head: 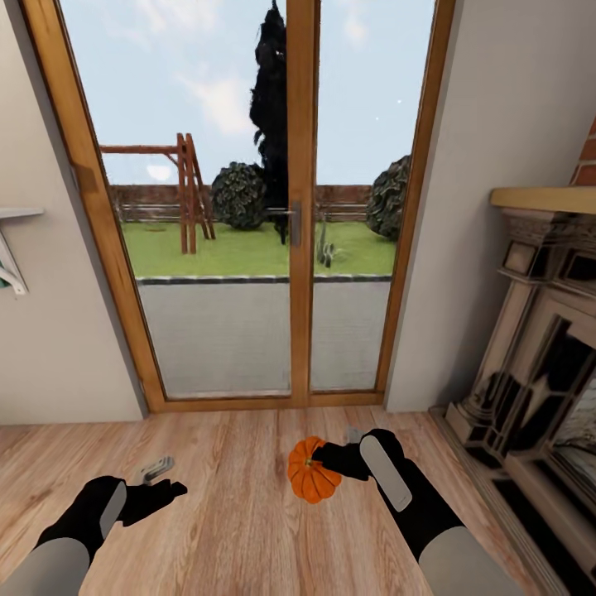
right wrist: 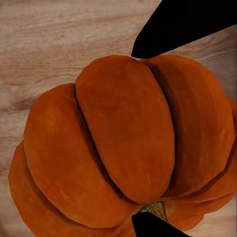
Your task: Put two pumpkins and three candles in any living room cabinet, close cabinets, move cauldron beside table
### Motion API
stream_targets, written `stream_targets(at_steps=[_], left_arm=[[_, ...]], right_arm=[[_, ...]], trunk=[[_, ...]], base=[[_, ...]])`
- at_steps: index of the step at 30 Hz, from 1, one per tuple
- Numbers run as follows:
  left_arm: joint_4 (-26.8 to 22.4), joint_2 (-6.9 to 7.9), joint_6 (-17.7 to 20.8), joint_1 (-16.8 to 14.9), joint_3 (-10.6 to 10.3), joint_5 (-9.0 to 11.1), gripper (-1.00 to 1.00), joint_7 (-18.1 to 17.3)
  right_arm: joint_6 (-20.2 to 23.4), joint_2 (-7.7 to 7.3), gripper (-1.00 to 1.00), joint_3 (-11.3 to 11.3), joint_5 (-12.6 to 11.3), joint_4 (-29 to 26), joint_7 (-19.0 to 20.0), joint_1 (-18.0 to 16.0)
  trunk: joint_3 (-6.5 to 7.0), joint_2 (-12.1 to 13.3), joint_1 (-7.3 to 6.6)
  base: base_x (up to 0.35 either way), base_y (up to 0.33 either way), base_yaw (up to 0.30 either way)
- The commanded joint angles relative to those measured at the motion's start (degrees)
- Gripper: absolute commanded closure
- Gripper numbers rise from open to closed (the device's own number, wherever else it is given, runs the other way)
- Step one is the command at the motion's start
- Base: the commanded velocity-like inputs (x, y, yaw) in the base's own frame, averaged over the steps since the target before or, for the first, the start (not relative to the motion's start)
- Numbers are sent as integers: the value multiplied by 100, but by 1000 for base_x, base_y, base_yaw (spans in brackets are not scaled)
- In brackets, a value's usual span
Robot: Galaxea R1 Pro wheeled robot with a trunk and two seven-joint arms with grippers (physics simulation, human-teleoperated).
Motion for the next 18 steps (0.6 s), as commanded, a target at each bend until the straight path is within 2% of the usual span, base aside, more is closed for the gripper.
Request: stream_targets(at_steps=[1,10,14,18], left_arm=[[0,-2,-1,0,1,-1,-100,2],[0,-35,-4,0,-17,-20,-100,8],[0,-41,-2,0,-29,-5,-100,3],[0,-34,2,0,-34,3,-100,-6]], right_arm=[[-19,0,100,1,-5,2,-16,0],[-82,9,100,0,-32,7,20,0],[-378,197,100,30,-14,45,19,0],[-464,268,100,41,1,125,16,0]], trunk=[[-18,-42,23],[-180,-403,220],[-252,-563,308],[-324,-724,396]], base=[[0,0,0],[0,0,0],[0,0,0],[0,0,0]])
